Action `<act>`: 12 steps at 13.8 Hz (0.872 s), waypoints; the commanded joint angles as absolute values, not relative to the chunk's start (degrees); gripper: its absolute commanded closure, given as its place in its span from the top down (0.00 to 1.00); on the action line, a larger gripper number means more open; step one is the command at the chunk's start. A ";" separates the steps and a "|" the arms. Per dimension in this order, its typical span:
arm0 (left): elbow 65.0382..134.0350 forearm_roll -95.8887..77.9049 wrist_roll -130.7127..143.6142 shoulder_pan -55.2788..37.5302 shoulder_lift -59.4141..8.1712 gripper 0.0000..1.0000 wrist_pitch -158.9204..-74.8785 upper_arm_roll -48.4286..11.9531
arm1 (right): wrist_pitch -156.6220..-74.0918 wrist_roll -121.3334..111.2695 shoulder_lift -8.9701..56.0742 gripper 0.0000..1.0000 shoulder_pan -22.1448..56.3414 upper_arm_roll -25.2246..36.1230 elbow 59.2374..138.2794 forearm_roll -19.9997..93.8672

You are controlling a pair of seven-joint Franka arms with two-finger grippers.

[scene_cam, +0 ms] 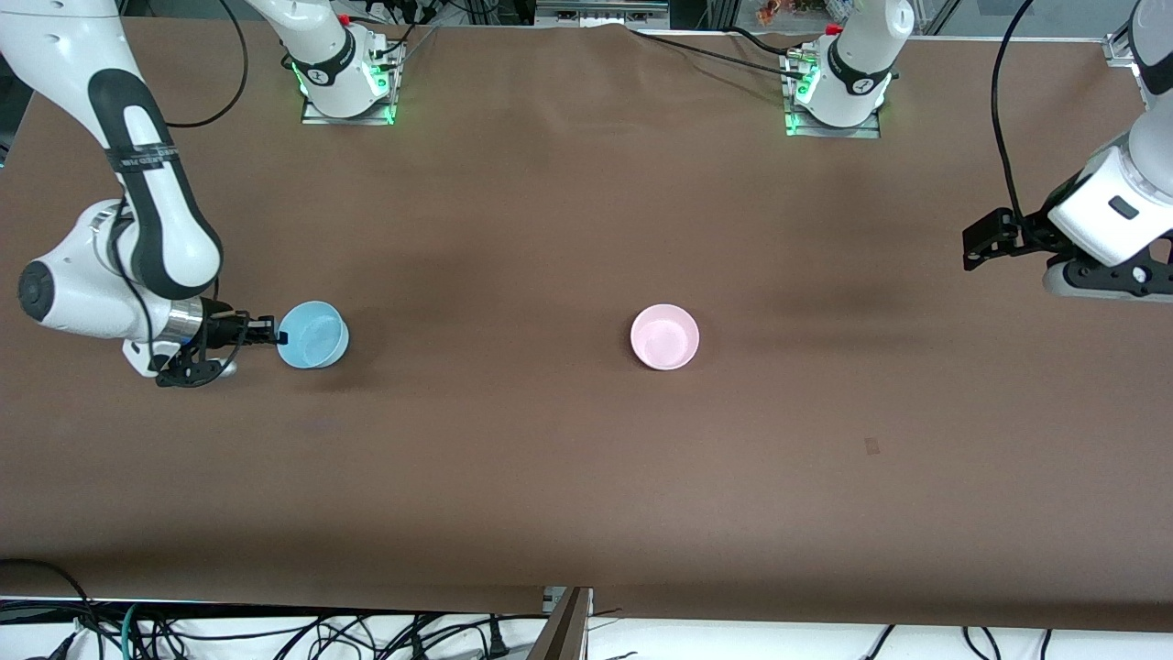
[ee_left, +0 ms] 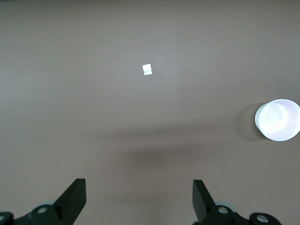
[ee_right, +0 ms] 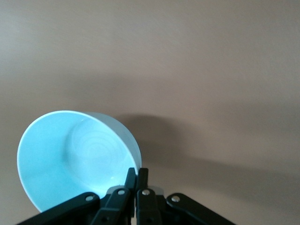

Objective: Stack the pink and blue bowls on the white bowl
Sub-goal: 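Grasp the blue bowl rim with the right gripper and carry it toward the pink bowl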

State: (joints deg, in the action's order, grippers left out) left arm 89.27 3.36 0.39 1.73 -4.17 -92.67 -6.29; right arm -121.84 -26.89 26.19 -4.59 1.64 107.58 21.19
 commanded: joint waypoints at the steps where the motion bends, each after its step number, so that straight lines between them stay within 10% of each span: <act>1: 98.07 2.46 -1.49 -3.25 3.16 1.00 -96.68 -0.44 | -116.47 -27.43 26.10 0.00 -3.18 1.41 102.93 23.03; 12: 96.85 -0.44 -2.02 4.39 2.02 1.00 -95.54 -6.24 | -117.50 3.31 24.61 0.00 20.28 1.32 98.01 25.49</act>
State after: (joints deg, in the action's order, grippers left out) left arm 96.28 1.08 -0.32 0.86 1.68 -94.65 -4.10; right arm -116.67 -2.29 25.54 16.41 0.69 98.93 24.58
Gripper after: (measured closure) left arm 0.000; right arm 0.982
